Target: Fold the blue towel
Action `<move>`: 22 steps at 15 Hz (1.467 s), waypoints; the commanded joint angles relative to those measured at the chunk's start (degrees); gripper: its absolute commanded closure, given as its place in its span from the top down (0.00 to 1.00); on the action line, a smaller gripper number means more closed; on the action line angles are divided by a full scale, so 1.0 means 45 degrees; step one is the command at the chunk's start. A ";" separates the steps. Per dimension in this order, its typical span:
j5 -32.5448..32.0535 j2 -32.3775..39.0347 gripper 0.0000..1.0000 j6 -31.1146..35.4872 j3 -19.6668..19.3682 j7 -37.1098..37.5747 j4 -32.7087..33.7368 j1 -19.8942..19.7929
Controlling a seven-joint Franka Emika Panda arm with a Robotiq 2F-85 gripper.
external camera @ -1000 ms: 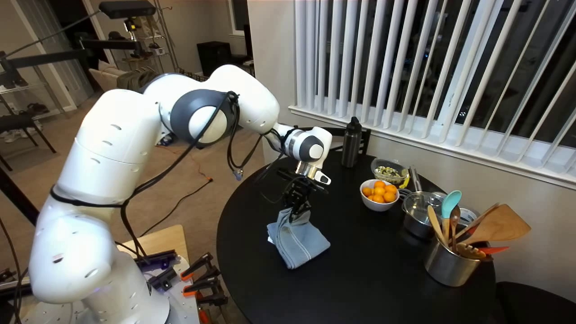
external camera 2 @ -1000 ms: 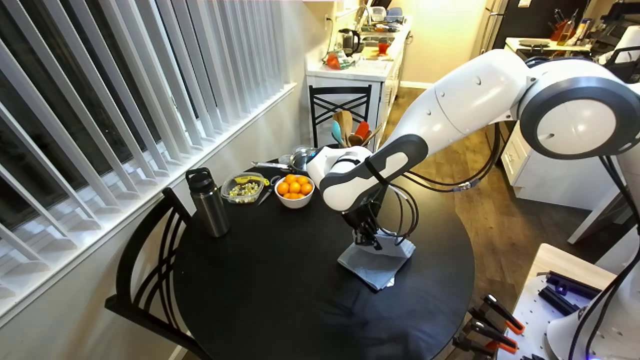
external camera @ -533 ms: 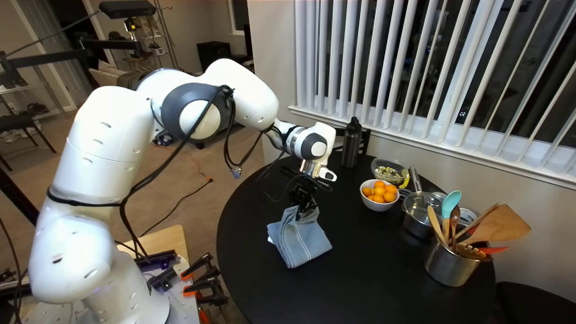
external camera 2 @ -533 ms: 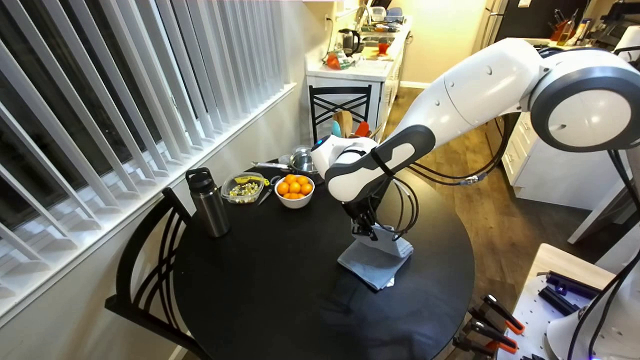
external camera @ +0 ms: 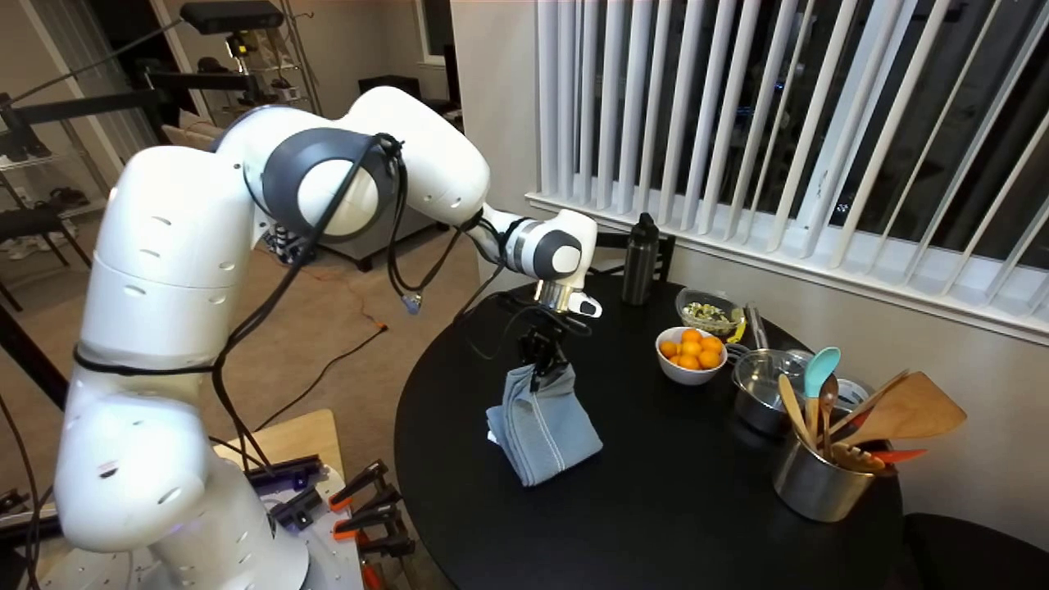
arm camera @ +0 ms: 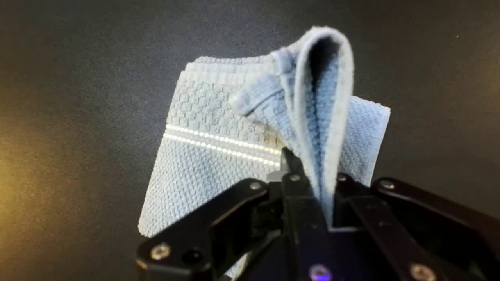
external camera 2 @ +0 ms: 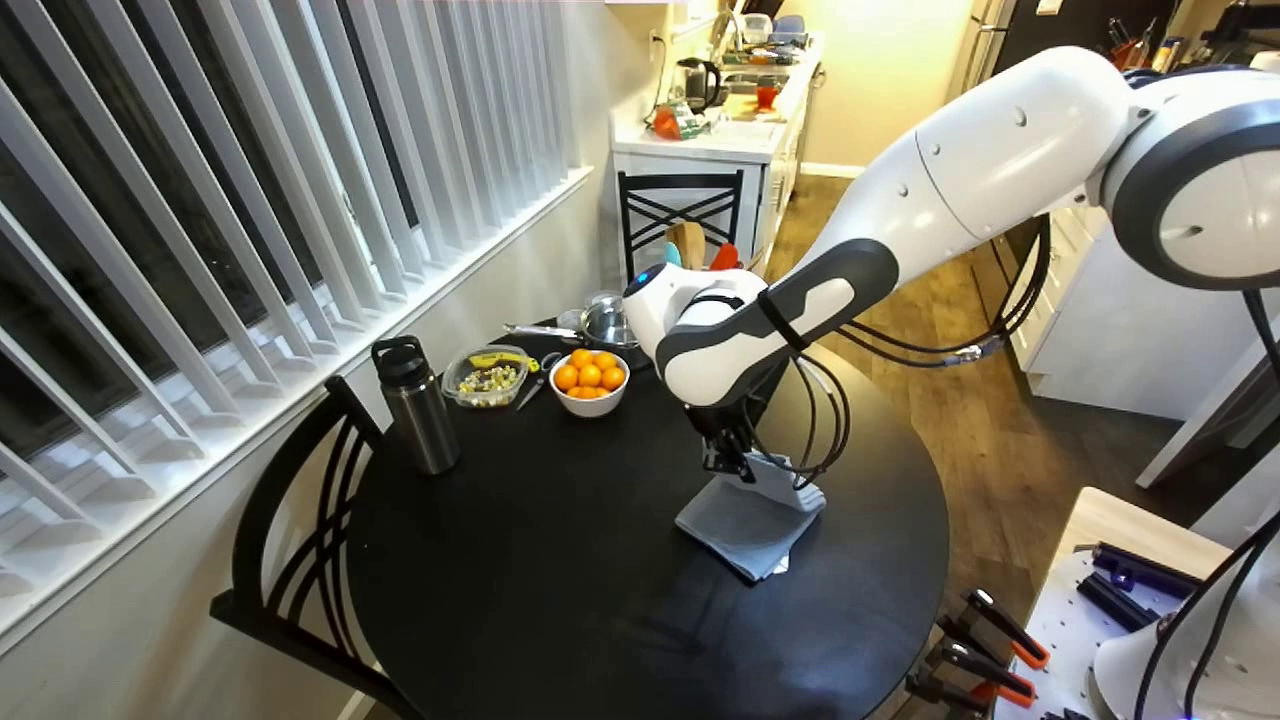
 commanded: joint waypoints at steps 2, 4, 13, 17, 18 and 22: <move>-0.0334 0.0733 0.02 -0.0012 -0.0158 0.1814 0.0772 0.0618; -0.0308 0.1352 0.02 -0.0064 -0.0282 0.2419 0.1278 0.0756; -0.0077 0.3304 0.71 -0.0068 -0.0237 0.1860 0.2997 0.0727; 0.0172 0.3011 0.97 0.0759 0.0171 0.0541 0.2688 0.0273; 0.0194 0.2836 1.00 0.1063 0.0324 -0.0100 0.2478 0.0158; 0.0249 0.1364 1.00 0.2077 0.0751 -0.1418 0.0607 -0.0118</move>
